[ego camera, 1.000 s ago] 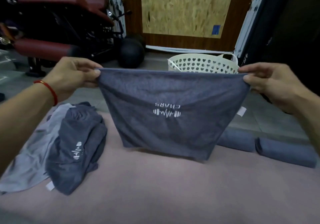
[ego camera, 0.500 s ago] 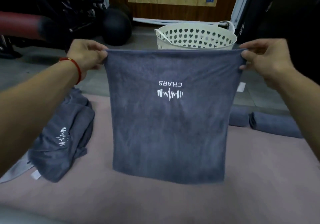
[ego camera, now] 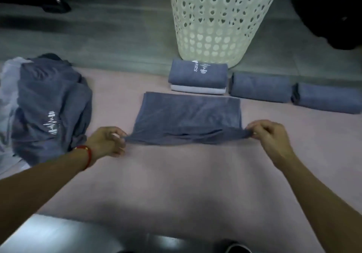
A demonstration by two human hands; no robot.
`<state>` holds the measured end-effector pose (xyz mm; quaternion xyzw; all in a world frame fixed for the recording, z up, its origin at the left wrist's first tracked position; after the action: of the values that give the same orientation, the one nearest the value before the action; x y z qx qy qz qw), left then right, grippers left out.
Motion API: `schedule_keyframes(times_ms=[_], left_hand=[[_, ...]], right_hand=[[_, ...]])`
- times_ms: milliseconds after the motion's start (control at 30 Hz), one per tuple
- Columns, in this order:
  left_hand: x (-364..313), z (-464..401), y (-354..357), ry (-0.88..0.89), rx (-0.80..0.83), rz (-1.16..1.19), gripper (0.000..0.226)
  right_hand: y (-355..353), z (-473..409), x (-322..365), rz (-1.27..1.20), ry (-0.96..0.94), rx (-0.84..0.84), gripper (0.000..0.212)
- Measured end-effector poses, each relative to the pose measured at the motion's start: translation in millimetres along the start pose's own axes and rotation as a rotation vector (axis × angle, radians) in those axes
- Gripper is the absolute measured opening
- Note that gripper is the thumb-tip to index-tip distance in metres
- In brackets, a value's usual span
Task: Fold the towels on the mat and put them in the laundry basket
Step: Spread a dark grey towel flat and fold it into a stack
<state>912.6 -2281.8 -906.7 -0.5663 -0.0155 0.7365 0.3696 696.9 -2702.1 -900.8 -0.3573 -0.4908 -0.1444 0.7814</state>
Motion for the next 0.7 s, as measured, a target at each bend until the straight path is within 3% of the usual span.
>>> schedule_keyframes(times_ms=[67, 200, 300, 433, 533, 700], left_hand=[[29, 3, 20, -0.09, 0.021, 0.028, 0.017], [49, 2, 34, -0.222, -0.133, 0.173, 0.011], [52, 3, 37, -0.206, -0.117, 0.201, 0.005], [56, 6, 42, -0.174, -0.123, 0.155, 0.022], [62, 10, 35, -0.212, -0.044, 0.119, 0.027], [85, 46, 25, -0.153, 0.272, -0.236, 0.017]], right_hand=[[16, 14, -40, 0.097, 0.084, -0.027, 0.015], [28, 33, -84, 0.3, 0.13, -0.127, 0.024], [28, 34, -93, 0.27, 0.209, -0.158, 0.018], [31, 36, -94, 0.282, 0.273, -0.168, 0.027], [23, 45, -94, 0.319, 0.292, -0.196, 0.028], [15, 96, -104, 0.465, 0.321, -0.077, 0.03]])
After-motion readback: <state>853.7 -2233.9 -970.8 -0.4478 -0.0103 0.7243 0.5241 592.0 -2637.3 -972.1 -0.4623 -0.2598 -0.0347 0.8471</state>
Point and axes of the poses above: each hand's wrist, its own z-axis away from the middle knuckle, its own y-axis out of the palm, x = y × z, the point moved 2 cm from there along -z, towards the middle knuckle, and after that the axes turned 11 degrees about y, right-handed, at the moved point
